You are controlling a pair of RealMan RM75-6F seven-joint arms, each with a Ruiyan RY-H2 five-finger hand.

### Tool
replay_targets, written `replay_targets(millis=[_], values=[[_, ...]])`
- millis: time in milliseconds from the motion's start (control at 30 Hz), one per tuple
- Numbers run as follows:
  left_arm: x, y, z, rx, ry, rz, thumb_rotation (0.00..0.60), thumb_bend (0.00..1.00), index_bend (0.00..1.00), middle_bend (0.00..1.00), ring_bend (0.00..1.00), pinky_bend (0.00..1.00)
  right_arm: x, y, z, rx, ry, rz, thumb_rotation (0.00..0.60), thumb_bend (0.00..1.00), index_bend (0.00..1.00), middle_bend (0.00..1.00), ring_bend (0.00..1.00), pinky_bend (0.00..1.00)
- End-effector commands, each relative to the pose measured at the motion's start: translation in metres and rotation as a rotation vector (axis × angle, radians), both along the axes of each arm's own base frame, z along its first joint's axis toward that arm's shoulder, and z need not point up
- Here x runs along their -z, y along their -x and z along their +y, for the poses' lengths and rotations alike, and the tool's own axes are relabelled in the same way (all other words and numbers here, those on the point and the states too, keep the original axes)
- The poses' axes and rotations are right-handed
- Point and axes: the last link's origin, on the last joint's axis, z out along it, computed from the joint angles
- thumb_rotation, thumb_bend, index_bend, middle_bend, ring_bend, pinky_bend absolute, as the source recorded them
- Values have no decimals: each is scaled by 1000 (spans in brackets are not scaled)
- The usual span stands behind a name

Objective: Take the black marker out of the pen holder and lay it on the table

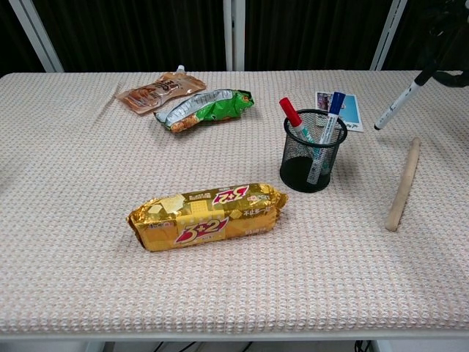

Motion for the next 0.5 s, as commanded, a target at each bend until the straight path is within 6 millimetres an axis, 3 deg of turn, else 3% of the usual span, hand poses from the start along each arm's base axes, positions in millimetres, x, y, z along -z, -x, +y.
replay_targets(millis=[33, 267, 367, 433, 500], values=[[-1, 1, 0, -2, -3, -3, 600, 186, 121, 61, 0, 46, 14, -3, 2, -19, -26, 37, 600, 428, 608, 77, 0, 0], [2, 1, -1, 5, 4, -12, 600, 184, 121, 61, 0, 46, 37, -11, 13, -70, -108, 110, 600, 403, 585, 69, 0, 0], [1, 0, -1, 10, 0, -13, 600, 185, 121, 61, 0, 46, 44, -19, 22, -90, -160, 93, 600, 310, 344, 42, 0, 0], [-1, 0, -2, 12, -3, -13, 600, 185, 121, 60, 0, 46, 45, -25, 30, -110, -199, 70, 600, 222, 100, 22, 0, 0], [-2, -1, -2, 14, -6, -14, 600, 185, 121, 61, 0, 46, 43, -29, 38, -128, -230, 48, 600, 168, 4, 7, 0, 0]])
